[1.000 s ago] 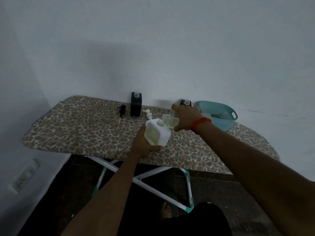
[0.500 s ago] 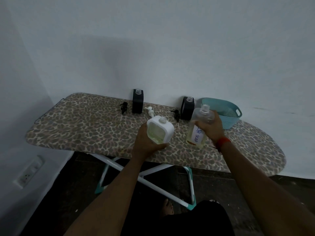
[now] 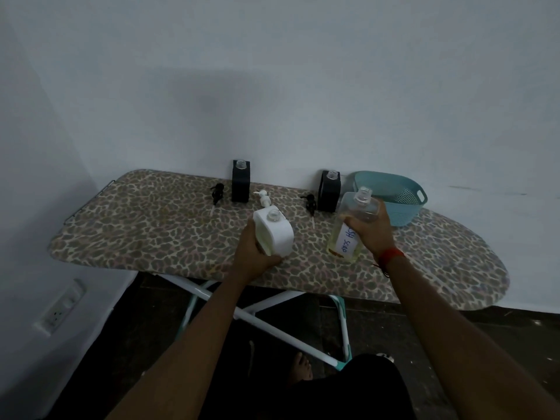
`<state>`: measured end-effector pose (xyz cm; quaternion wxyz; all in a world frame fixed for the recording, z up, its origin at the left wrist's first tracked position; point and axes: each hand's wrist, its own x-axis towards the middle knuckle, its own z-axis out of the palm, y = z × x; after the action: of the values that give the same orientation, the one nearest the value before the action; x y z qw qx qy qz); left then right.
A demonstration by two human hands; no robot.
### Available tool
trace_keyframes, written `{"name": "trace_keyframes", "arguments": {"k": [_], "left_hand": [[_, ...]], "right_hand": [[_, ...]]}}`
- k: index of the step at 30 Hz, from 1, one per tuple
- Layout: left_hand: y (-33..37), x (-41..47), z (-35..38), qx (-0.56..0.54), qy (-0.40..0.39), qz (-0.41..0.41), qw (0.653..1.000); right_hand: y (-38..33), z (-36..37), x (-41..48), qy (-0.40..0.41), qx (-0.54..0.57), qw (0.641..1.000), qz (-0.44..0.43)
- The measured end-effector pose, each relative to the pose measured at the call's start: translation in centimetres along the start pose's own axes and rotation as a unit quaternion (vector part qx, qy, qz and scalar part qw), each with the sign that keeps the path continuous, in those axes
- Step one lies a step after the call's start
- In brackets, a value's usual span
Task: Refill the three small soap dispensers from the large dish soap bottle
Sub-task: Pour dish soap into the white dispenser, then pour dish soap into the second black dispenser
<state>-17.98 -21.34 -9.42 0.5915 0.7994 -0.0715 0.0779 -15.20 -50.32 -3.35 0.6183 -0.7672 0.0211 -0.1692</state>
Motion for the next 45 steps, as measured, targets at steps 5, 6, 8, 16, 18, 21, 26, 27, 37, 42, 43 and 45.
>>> {"name": "trace_keyframes", "arguments": {"k": [5,6,8,16,18,21,26,27,37,42,43,45], "left_hand": [[1.7,-3.0,4.4,-0.006,0.182,-0.08,0.98],[2.2,-3.2,5.3,-0.006,0.215,-0.085,0.973],[3.2,-2.9,6.7,0.007,0.26,-0.092,0.961],[2.7,-2.1,7.6,0.026,0.302,-0.088,0.949],[2.4,-1.5,7.2,0.019,0.291,-0.082,0.953],[3.3,0.8,6.4,0.024,0.243,-0.056,0.968],[6.0,8.6,6.0,0.039,0.211,-0.061,0.975],[6.2,10.2,6.0,0.042,0.205,-0.068,0.976],[3.2,16.9,8.2,0.068,0.165,-0.147,0.973],[2.1,16.8,8.2,0.089,0.155,-0.152,0.972],[2.1,16.8,8.2,0.088,0.153,-0.153,0.972],[2.4,16.2,8.3,0.076,0.156,-0.154,0.973]], "right_hand": [[0.0,0.0,-0.2,0.005,0.012,1.0,0.002],[0.1,0.0,-0.2,0.006,0.012,1.0,0.002],[0.0,-0.1,-0.2,0.007,0.013,1.0,0.0],[0.4,0.0,0.0,0.01,0.02,1.0,-0.007],[0.7,0.0,0.1,0.003,0.031,1.0,-0.006],[0.9,0.0,0.2,-0.001,0.044,0.999,-0.008],[1.0,0.1,0.3,0.009,0.047,0.999,-0.018],[1.1,0.1,0.3,0.007,0.048,0.999,-0.018],[2.2,0.1,0.7,0.009,0.07,0.997,-0.03],[2.4,0.3,0.8,0.012,0.07,0.997,-0.038],[2.3,0.3,0.7,0.013,0.068,0.997,-0.038],[2.3,0.3,0.7,0.016,0.066,0.997,-0.039]]}}
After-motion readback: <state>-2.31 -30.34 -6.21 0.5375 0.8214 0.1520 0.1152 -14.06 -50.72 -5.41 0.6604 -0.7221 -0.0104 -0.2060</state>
